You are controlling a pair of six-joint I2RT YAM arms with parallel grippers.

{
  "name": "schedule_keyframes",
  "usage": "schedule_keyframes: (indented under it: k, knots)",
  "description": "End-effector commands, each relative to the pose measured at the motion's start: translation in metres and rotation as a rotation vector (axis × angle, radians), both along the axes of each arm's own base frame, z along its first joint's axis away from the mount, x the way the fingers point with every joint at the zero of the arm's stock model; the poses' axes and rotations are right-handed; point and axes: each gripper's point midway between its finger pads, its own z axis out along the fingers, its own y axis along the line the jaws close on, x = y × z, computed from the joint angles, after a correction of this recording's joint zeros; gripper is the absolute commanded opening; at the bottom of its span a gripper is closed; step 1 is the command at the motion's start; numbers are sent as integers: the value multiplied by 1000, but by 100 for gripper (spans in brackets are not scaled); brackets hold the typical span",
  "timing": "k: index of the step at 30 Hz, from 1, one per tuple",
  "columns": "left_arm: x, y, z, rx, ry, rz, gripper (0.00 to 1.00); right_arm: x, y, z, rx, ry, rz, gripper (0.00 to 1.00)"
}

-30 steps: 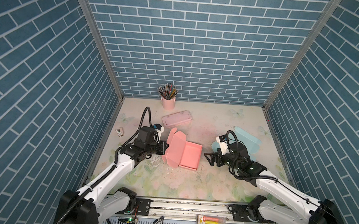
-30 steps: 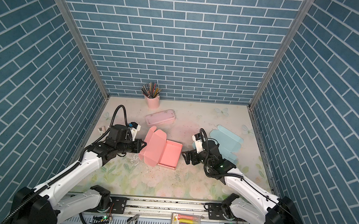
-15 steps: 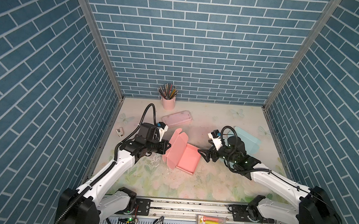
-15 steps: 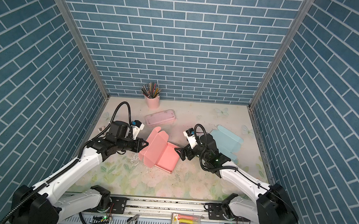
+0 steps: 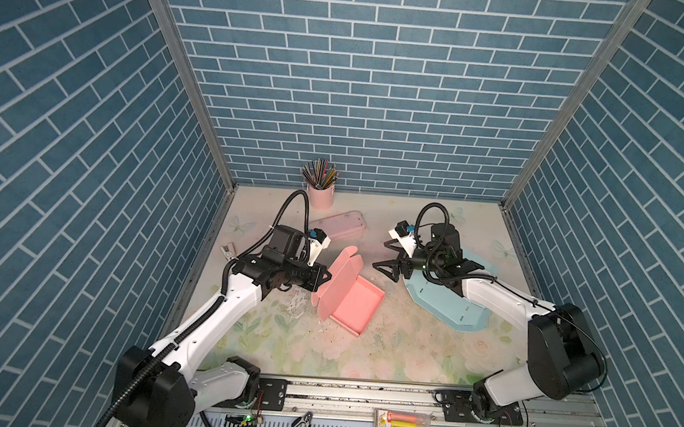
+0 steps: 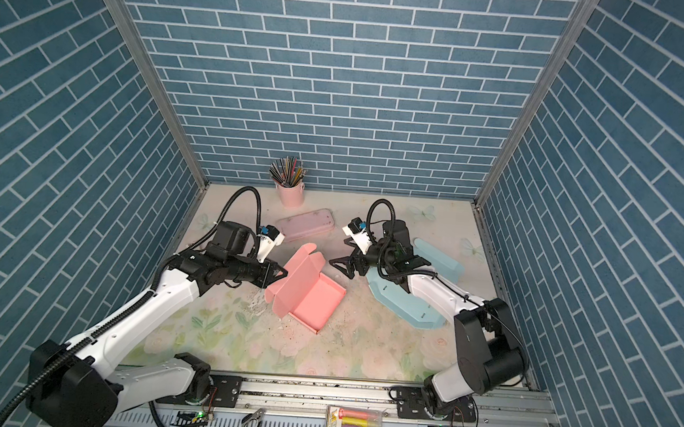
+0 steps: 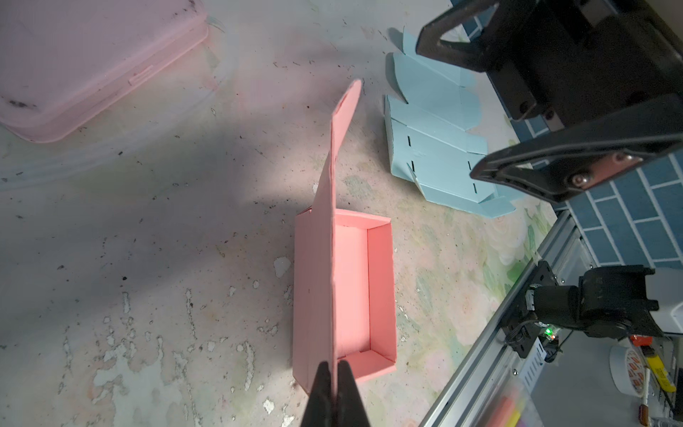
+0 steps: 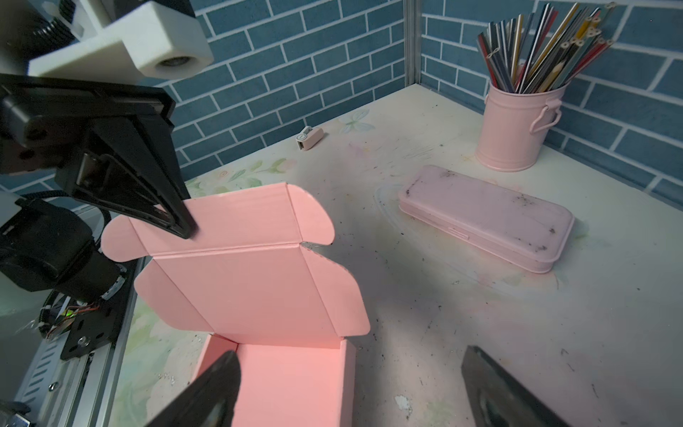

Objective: Fold the paper box
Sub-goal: 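Lift the pink lid panel upright with the left gripper while the right approaches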

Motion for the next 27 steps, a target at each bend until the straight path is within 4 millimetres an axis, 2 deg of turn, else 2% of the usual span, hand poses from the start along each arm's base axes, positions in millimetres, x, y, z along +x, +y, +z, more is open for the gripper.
schedule_keyframes:
  k: [1,8,14,18,23,27]
  knots:
    - [-6,-7,6,2,-13,-62,0,-10,6,-6,18,-2,145,92]
    - [-9,-9,3,23,-11,-70,0,-8,28,-12,39,24,219,90]
    - [-7,-9,2,37,-12,-68,0,-11,44,-32,0,67,269,87]
    - [-6,-8,3,52,-16,-71,0,-16,49,-39,-15,82,286,71]
    - [-5,-7,-1,64,-11,-73,0,-29,55,-38,-34,83,321,60]
    - [-5,-6,-2,75,-13,-72,0,-32,55,-41,-45,89,320,49]
